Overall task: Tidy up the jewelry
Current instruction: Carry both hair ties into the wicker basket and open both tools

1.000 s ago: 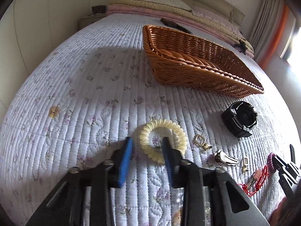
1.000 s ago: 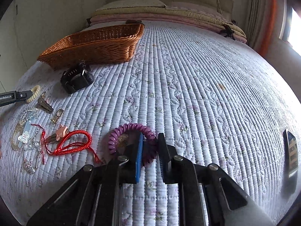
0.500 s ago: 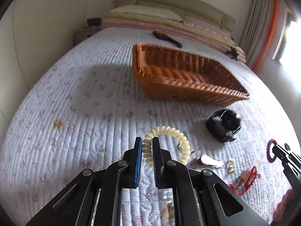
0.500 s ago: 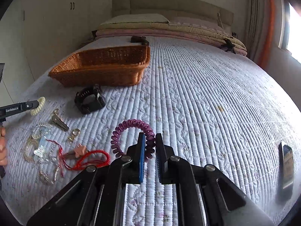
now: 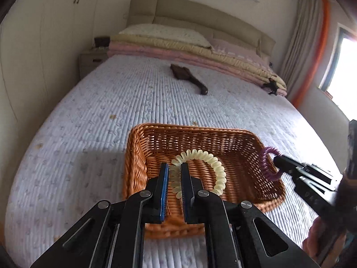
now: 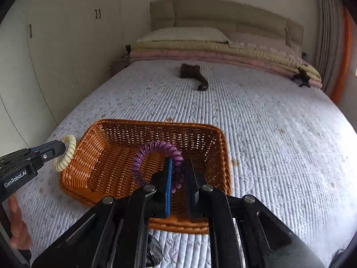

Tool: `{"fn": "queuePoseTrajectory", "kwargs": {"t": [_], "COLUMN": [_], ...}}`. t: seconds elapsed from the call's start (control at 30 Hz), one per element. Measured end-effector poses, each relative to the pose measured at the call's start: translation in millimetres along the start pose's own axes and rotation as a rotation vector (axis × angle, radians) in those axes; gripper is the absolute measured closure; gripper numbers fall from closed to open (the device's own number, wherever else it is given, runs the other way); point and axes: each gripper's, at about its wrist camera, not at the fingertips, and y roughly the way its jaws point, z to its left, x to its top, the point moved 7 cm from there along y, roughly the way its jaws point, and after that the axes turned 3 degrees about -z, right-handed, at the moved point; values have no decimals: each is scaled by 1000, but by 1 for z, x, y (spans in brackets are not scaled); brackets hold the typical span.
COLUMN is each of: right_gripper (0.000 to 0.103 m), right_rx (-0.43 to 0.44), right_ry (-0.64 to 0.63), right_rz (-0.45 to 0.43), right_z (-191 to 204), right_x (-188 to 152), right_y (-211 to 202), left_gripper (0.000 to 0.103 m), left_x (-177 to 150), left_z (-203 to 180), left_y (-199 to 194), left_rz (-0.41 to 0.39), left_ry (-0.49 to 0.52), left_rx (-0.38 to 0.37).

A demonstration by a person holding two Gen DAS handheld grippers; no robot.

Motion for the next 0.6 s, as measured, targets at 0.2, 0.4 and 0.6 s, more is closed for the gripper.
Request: {"fn": "queuePoseTrajectory", "kwargs": {"t": [0.2,0.4,0.6], "right_gripper": [90,90,66], "right_rx": [11,-4,13], "right_ry": [64,62,78], "right_rz": [140,185,135], "right_z": [-2,-3,-12], "right_x": [-11,-23,-25], "right_y": [58,77,61], "left_gripper": [92,91,67], "left_x": [-12,-21,-17], "left_z": [7,7,0], "left_y": [61,80,64], "left_rz": [114,123,62], "left_ry": [-23,-15,7], "left_rx": [35,56,41]}}
